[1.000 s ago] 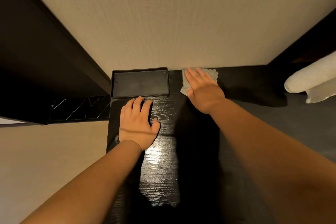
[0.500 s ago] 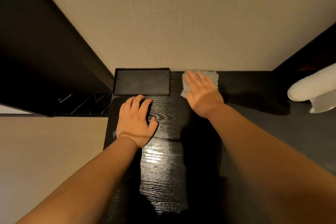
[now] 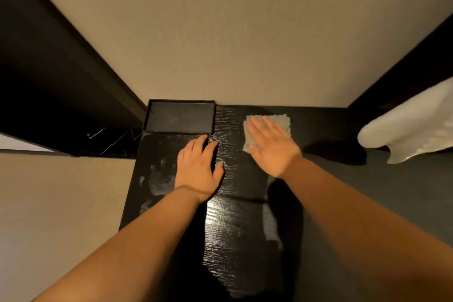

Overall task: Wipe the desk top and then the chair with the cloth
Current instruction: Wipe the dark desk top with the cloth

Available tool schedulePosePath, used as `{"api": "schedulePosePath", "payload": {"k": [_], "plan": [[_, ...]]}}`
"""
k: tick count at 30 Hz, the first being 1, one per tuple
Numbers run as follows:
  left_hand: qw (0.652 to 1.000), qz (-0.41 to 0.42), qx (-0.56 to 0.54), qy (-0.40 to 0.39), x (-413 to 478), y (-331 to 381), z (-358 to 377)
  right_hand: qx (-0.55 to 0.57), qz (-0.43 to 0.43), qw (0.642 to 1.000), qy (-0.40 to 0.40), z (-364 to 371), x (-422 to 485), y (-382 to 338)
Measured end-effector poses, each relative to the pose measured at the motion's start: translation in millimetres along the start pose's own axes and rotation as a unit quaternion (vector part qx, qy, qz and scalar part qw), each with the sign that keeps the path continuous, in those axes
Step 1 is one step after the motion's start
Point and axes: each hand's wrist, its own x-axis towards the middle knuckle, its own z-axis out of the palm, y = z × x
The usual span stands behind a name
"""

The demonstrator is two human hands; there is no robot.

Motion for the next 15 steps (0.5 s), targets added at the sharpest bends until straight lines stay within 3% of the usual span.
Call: {"api": "schedulePosePath", "payload": {"k": [4,7,11,15], "plan": [[1.000,0.021,0.008,-0.017,14.4,48.8,19.8,-0.001,0.141,0.990,0.006,-9.5,0.3,56.5],[0.998,0.015,0.039,-0.042,20.8,61.3,30.2,0.018,0.173,0.985,0.020,-7.6,1.6,40.7],[0.996,0.006,0.053,-0.066,24.9,59.3,32.6,0.024,0.055,0.998,0.017,-0.8,-3.6,2.3],[0.997,0.007,0.054,-0.050,24.8,59.0,31.5,0.020,-0.017,1.000,0.000,-4.7,-1.6,20.4]]}}
